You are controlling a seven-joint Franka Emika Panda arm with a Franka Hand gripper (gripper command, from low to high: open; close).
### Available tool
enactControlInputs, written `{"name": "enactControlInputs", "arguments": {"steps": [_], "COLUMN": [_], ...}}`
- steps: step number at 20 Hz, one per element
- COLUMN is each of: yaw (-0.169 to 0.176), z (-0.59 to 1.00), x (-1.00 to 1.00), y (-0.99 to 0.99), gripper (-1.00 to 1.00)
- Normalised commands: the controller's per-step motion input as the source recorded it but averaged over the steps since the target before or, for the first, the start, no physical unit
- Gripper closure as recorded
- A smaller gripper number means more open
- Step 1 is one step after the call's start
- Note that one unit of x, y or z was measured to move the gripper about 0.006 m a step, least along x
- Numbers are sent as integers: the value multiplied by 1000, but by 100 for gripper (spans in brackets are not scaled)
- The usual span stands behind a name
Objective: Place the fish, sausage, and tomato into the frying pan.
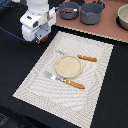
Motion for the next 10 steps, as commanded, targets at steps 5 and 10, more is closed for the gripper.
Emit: {"name": "enactControlInputs", "arguments": {"steps": [5,10], "yaw": [-6,-11], "z": [1000,1000], "x": [270,423], "y": [503,657], "gripper": [100,100]}}
